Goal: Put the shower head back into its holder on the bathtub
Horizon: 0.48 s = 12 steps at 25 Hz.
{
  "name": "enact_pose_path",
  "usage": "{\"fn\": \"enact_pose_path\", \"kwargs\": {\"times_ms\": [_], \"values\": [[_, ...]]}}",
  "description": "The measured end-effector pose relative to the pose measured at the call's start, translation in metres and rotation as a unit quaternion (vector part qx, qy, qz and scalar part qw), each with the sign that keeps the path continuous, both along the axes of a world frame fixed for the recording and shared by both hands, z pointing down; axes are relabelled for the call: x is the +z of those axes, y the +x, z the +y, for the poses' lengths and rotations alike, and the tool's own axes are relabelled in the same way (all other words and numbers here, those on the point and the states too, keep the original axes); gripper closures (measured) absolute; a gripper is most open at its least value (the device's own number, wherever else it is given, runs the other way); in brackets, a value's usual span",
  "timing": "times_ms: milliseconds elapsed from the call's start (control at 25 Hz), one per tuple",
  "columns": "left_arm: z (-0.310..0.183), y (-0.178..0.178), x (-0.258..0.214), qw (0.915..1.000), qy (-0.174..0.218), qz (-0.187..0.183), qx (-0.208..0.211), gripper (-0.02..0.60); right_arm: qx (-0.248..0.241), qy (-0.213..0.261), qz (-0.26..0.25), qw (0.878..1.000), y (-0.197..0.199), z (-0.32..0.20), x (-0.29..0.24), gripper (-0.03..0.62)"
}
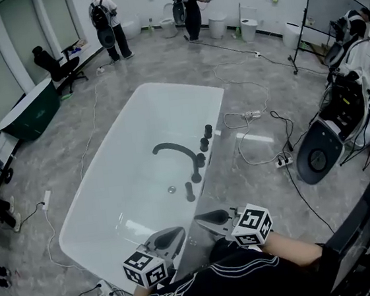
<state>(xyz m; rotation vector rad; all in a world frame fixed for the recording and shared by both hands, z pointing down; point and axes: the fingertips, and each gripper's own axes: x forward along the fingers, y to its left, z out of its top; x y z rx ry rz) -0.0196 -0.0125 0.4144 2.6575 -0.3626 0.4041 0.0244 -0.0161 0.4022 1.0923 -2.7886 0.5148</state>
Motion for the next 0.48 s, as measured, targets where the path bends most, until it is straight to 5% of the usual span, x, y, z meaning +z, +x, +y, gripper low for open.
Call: {"fn": "enact_pose_path", "kwargs": {"times_ms": [480], "values": [[0.017, 0.005, 0.010, 1.0000, 0.000, -0.004, 0.007, 0.577, 0.007, 0.006, 0.003, 1.000, 0.006, 0.015, 0.010, 0.580]]}}
